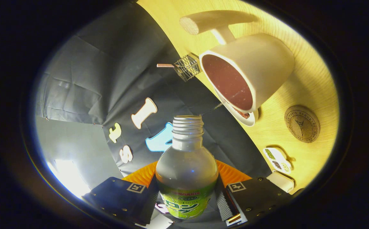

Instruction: Take the bottle from table, then pour the juice into the cup, finally place the bottle on the coaster

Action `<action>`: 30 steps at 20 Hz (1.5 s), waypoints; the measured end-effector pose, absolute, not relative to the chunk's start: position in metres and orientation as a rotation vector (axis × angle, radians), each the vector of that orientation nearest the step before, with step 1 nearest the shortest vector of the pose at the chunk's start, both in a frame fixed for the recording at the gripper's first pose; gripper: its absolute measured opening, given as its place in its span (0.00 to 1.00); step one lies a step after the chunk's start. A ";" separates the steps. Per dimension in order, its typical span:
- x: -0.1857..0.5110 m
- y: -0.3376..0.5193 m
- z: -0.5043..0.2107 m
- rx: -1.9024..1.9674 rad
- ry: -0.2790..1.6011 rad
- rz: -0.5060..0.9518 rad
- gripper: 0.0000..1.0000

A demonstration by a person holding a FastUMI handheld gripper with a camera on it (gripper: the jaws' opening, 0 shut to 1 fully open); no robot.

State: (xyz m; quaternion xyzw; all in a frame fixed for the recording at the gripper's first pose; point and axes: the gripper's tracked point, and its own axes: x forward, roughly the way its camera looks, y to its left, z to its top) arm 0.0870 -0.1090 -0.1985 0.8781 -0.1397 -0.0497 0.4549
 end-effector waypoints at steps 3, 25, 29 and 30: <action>0.086 -0.110 -0.203 2.160 -0.329 -0.127 0.78; 0.084 -0.114 -0.213 2.054 -0.308 -0.139 0.78; 0.087 -0.108 -0.216 1.979 -0.266 -0.146 0.78; 0.086 -0.107 -0.219 1.944 -0.248 -0.154 0.78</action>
